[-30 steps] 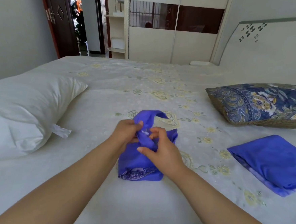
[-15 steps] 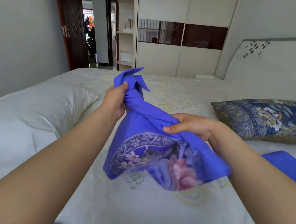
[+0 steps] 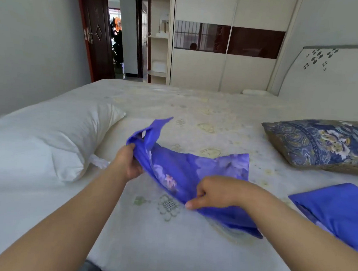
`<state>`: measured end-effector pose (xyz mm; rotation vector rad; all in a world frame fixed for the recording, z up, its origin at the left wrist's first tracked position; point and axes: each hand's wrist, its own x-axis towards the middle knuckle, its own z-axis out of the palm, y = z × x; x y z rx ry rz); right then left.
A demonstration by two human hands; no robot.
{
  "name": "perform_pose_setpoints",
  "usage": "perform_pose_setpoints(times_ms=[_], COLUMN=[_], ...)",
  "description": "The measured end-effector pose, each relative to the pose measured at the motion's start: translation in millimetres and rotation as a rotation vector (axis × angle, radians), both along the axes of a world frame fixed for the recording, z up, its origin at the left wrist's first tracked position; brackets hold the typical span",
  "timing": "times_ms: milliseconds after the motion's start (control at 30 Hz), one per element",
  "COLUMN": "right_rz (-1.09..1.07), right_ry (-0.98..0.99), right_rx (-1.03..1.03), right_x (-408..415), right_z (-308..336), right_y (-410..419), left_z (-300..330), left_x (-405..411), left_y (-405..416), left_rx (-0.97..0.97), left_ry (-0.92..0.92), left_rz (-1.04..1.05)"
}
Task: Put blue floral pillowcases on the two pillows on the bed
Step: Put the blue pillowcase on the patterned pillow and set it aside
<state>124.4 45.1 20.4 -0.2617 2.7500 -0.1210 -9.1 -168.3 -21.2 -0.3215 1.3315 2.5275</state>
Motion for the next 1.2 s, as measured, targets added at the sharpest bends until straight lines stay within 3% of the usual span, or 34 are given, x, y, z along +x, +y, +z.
perform_pose_setpoints(times_ms=[67, 167, 333, 467, 533, 567, 600, 633, 733, 767, 800, 867, 967, 1033, 1133, 1200], right_rz=[-0.038, -0.177, -0.492, -0.784, -0.891, -0.894, -0.859, -0.789, -0.478, -0.437, -0.492, -0.642, -0.815, -0.824, -0.836, -0.866], right_ry=[-0.070, 0.201, 0.058, 0.309, 0.159, 0.075, 0.084, 0.161, 0.220, 0.226, 0.281, 0.428, 0.364, 0.337, 0.381, 0.412], right_rx=[-0.138, -0.428, -0.959, -1.210, -1.566, -1.717, -1.717, -1.537, -0.366, -0.115, -0.011, -0.019, -0.103, -0.025, 0.123, 0.164], right_x=[-0.2, -11.2, -49.2, -69.8, -72.3, -68.8, -68.2, -67.7, -64.6, -66.1, -64.4, -59.9, -51.2, -43.0, -26.1, -12.0], right_z=[-34.6, -66.0, -86.1, -78.1, -59.8, -47.7, -39.9, -32.8, -28.1, -31.6, -30.3, -22.9, -2.9, 8.1, 20.4, 31.3], right_y=[-12.1, -36.8, -76.5, -58.3, -29.0, -14.2, 4.0, 22.9, 70.0, 85.2, 97.9, 123.0, 155.4, 167.6, 168.8, 164.6], left_z=[-36.7, -58.9, -43.6, -32.1, -28.5, -31.2, -31.3, -32.5, -36.0, -34.2, -33.4, -22.9, 5.4, 19.3, 39.4, 52.0], left_x=[11.8, 30.0, 45.1, 33.0, 21.4, 15.2, 11.4, 5.5, -5.5, -5.3, -7.7, -10.4, -3.3, 1.0, 14.5, 24.0], left_y=[-3.7, -1.1, 9.9, 2.9, -11.8, -21.3, -31.2, -43.6, -77.7, -86.6, -94.9, -106.9, -117.5, -123.4, -128.1, -129.7], left_rx=[-0.106, -0.220, -0.391, -0.325, -0.159, -0.163, -0.266, -0.477, -1.190, -1.460, -1.726, -2.042, -2.113, -2.175, -2.296, -2.231], left_ry=[-0.093, -0.147, 0.049, 0.141, 0.046, 0.020, 0.027, 0.071, 0.238, 0.255, 0.270, 0.297, 0.287, 0.290, 0.258, 0.176], left_rz=[-0.017, -0.061, -0.275, -0.061, 0.082, 0.112, 0.111, 0.072, -0.317, -0.457, -0.509, -0.330, -0.003, 0.125, 0.171, 0.140])
